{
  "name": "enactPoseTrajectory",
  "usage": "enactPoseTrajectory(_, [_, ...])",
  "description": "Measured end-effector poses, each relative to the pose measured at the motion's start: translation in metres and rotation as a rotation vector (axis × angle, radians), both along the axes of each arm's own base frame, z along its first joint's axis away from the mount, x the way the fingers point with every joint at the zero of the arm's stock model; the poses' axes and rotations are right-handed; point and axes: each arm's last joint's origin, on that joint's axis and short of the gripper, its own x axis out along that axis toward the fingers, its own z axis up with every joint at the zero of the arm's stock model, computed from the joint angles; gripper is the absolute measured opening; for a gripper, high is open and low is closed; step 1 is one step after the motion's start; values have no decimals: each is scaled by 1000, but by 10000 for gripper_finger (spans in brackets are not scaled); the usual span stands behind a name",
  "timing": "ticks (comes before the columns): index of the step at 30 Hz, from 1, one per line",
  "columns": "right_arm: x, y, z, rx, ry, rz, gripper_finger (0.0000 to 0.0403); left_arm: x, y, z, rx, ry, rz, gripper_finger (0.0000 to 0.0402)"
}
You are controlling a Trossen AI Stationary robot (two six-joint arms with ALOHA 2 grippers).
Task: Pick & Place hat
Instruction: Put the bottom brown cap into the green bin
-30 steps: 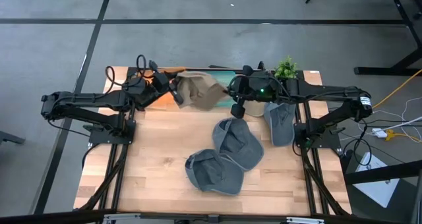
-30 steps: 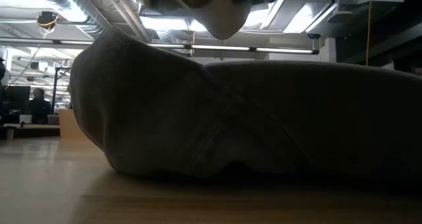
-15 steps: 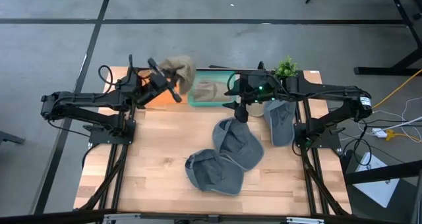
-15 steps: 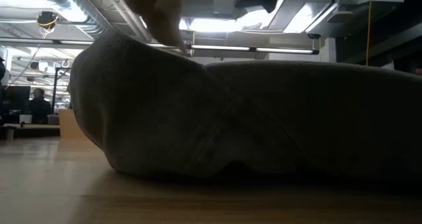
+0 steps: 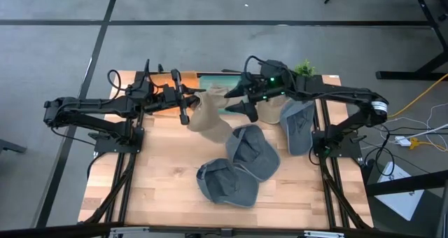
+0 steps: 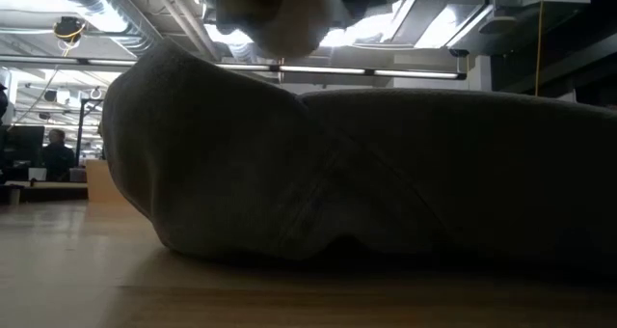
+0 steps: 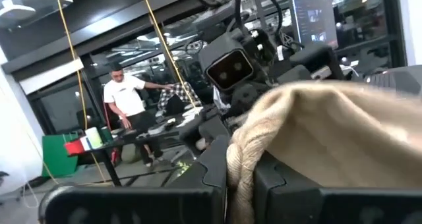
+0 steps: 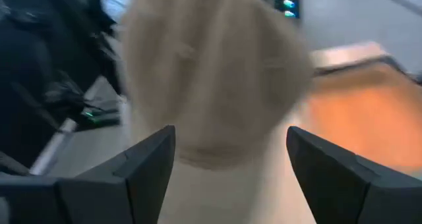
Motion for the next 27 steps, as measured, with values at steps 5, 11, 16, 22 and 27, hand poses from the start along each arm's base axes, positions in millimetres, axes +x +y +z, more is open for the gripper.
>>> enactPoseTrajectory(5, [24,-4,-11,50,-64,43,288,1,0,-1,-7,3,-13,16])
enactPoseTrajectory(11, [45,-10,-26,60,-110,36,288,1,0,-1,-35,2,-32,16])
enactPoseTrajectory(16, [47,-12,-28,42,-115,-3,288,2,-1,-6,-64,47,-62,16])
enactPoseTrajectory(22, [35,-10,-14,17,-134,-4,288,2,-1,-8,-78,68,-50,16])
enactPoseTrajectory(27, [22,-10,-12,-29,-56,-66,288,2,-1,-8,-79,68,-47,17])
